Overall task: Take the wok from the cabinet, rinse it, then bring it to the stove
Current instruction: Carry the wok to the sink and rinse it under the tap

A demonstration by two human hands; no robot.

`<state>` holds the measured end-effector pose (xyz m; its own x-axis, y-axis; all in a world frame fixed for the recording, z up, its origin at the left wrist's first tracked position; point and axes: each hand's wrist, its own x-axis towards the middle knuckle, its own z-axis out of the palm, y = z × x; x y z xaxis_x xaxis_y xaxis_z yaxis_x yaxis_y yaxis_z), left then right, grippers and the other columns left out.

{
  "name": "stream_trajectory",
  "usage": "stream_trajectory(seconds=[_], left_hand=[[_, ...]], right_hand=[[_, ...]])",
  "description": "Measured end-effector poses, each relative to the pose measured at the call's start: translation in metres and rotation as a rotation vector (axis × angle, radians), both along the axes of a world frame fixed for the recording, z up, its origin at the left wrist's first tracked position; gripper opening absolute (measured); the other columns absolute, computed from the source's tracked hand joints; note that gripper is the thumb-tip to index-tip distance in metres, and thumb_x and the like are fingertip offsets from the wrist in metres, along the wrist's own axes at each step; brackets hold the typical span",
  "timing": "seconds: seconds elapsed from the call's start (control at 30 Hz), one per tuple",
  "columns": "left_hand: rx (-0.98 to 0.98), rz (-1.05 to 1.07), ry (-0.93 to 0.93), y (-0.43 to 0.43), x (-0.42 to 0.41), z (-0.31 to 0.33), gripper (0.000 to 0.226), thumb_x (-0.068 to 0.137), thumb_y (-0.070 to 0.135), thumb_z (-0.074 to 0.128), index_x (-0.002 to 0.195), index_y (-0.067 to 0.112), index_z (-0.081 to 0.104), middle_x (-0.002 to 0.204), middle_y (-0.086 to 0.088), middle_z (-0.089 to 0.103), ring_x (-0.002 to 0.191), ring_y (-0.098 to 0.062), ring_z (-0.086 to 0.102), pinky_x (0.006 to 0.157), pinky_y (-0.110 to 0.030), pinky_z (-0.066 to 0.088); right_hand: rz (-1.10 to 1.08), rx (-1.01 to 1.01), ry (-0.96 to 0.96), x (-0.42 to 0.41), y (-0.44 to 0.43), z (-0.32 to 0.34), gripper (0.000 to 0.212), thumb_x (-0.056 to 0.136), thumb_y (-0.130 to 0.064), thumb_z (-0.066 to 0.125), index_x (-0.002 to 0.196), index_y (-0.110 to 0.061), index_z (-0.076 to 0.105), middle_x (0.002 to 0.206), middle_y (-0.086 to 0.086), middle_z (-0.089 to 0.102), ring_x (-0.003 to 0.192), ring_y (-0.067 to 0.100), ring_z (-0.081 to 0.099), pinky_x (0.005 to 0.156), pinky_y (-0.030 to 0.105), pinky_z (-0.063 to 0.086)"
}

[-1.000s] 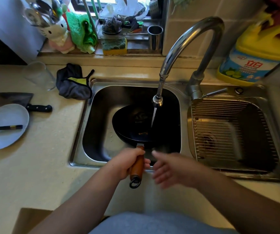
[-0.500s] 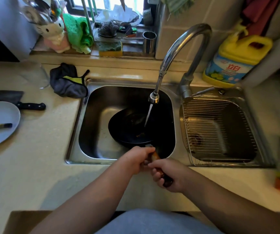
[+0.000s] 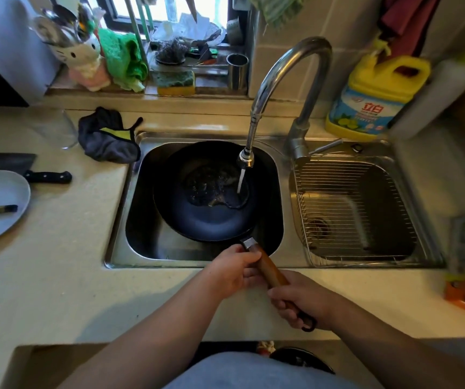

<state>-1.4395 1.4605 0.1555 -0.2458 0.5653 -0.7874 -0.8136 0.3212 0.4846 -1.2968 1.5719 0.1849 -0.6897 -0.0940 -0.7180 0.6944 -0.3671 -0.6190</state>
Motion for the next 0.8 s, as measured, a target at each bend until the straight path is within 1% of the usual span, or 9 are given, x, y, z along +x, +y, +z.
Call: stream_trajectory(seconds=[0.03, 0.1, 0.17, 0.27, 0.43, 0.53, 0.6, 0.73, 0.8], left_hand=[[-0.005, 0.009, -0.002, 0.001, 0.001, -0.001, 0.031, 0.096, 0.006, 0.058, 0.126, 0.007, 0.048, 0.107, -0.02, 0.069, 0.089, -0.032, 0.074, 0.064, -0.038, 0.061], [-0.019, 0.029, 0.005, 0.004, 0.003, -0.003, 0.045, 0.094, 0.006, 0.062, 0.134, 0.008, 0.043, 0.116, -0.021, 0.067, 0.094, -0.033, 0.074, 0.073, -0.044, 0.062], [-0.017, 0.031, 0.023, 0.007, 0.004, -0.005, 0.05, 0.092, 0.007, 0.064, 0.136, 0.009, 0.042, 0.118, -0.022, 0.066, 0.096, -0.034, 0.074, 0.078, -0.047, 0.061], [-0.018, 0.035, 0.031, 0.013, 0.004, -0.005, 0.043, 0.089, 0.01, 0.068, 0.128, 0.009, 0.049, 0.117, -0.022, 0.067, 0.095, -0.032, 0.074, 0.079, -0.048, 0.061], [-0.046, 0.011, 0.054, 0.025, 0.005, -0.003, 0.035, 0.087, 0.011, 0.07, 0.119, 0.008, 0.055, 0.114, -0.018, 0.069, 0.097, -0.028, 0.073, 0.075, -0.043, 0.062], [-0.027, 0.025, 0.053, 0.032, 0.006, -0.002, 0.034, 0.088, 0.007, 0.068, 0.119, 0.007, 0.055, 0.114, -0.018, 0.07, 0.102, -0.028, 0.071, 0.081, -0.044, 0.061], [-0.006, 0.061, 0.041, 0.036, 0.006, 0.0, 0.036, 0.089, 0.004, 0.067, 0.121, 0.006, 0.053, 0.114, -0.018, 0.07, 0.104, -0.028, 0.07, 0.083, -0.045, 0.06], [0.034, 0.103, 0.064, 0.043, 0.01, 0.003, 0.035, 0.09, 0.005, 0.067, 0.121, 0.003, 0.051, 0.104, -0.016, 0.073, 0.099, -0.028, 0.072, 0.082, -0.045, 0.06], [0.046, 0.107, 0.104, 0.045, 0.012, 0.005, 0.033, 0.089, 0.008, 0.068, 0.119, 0.004, 0.053, 0.1, -0.014, 0.073, 0.095, -0.027, 0.073, 0.076, -0.043, 0.061]], right_hand=[[0.024, 0.037, 0.019, 0.001, 0.002, 0.0, 0.014, 0.091, -0.01, 0.058, 0.102, -0.01, 0.05, 0.057, 0.0, 0.052, 0.038, 0.01, 0.044, 0.036, 0.021, 0.036], [0.049, 0.1, 0.047, 0.004, 0.007, -0.001, 0.025, 0.089, -0.009, 0.059, 0.113, -0.008, 0.051, 0.06, 0.004, 0.053, 0.038, 0.013, 0.045, 0.037, 0.022, 0.037], [0.076, 0.162, 0.071, 0.006, 0.012, -0.001, 0.033, 0.087, -0.011, 0.061, 0.118, -0.009, 0.052, 0.062, 0.006, 0.053, 0.039, 0.014, 0.046, 0.038, 0.025, 0.038], [0.103, 0.248, 0.095, 0.007, 0.016, -0.002, 0.031, 0.088, -0.011, 0.061, 0.118, -0.012, 0.054, 0.061, 0.005, 0.055, 0.041, 0.015, 0.048, 0.039, 0.026, 0.039], [0.082, 0.31, 0.098, 0.009, 0.018, -0.003, 0.026, 0.091, -0.007, 0.057, 0.116, -0.01, 0.052, 0.057, 0.004, 0.053, 0.042, 0.016, 0.048, 0.039, 0.027, 0.038], [0.067, 0.272, 0.098, 0.012, 0.024, 0.001, 0.024, 0.09, -0.008, 0.058, 0.113, -0.003, 0.05, 0.059, 0.004, 0.054, 0.042, 0.015, 0.048, 0.039, 0.026, 0.038], [0.062, 0.202, 0.107, 0.011, 0.03, 0.004, 0.02, 0.09, -0.008, 0.059, 0.107, -0.003, 0.05, 0.059, 0.002, 0.054, 0.041, 0.014, 0.047, 0.039, 0.025, 0.038], [0.046, 0.016, 0.088, 0.01, 0.043, 0.008, 0.02, 0.092, -0.009, 0.058, 0.11, -0.006, 0.05, 0.057, 0.001, 0.05, 0.04, 0.011, 0.044, 0.035, 0.021, 0.035], [0.019, -0.09, 0.085, 0.008, 0.05, 0.009, 0.02, 0.093, -0.007, 0.057, 0.112, -0.005, 0.051, 0.057, 0.0, 0.049, 0.039, 0.009, 0.043, 0.034, 0.019, 0.033]])
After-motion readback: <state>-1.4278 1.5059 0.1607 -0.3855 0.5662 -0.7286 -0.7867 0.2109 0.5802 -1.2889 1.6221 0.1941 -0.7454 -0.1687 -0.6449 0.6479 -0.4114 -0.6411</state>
